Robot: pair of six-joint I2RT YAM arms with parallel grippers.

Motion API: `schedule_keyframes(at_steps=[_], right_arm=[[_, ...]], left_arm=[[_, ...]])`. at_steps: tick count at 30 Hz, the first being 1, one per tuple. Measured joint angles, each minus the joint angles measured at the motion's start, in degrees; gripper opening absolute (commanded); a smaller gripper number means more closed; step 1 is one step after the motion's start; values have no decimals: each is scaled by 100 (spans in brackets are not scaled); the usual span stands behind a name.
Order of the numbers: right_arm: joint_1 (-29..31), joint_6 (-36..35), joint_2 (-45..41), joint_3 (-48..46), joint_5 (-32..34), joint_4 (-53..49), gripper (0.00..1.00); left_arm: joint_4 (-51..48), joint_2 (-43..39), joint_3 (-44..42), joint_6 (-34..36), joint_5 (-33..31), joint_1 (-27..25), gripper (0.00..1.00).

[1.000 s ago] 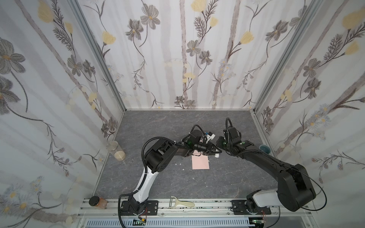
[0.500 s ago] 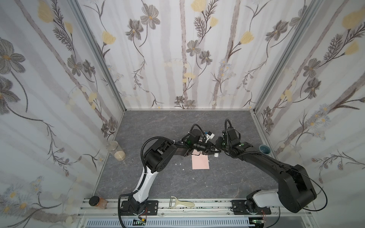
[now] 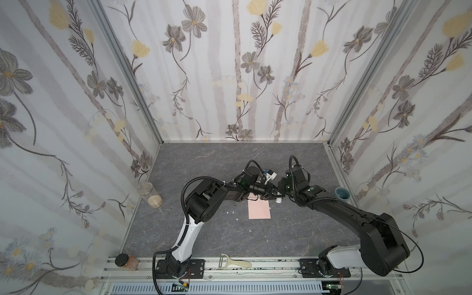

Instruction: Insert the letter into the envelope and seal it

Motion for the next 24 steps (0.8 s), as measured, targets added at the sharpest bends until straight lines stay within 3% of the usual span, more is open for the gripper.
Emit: schedule_keyframes(at_steps=[5, 14, 19, 24], right_arm=[[11, 81, 0, -15, -42, 28, 33], [-125, 195, -168, 22, -688, -212, 42], [-328, 177, -398, 22, -955, -446, 42], [-756, 15, -470, 92, -1226, -612, 31]], left_arm=[[-20, -46, -55, 0, -20, 11, 0], [-33, -116, -205, 2, -750, 79, 0], [63, -181, -234, 9, -868, 57, 0], [186, -363, -439, 26, -970, 66, 0]])
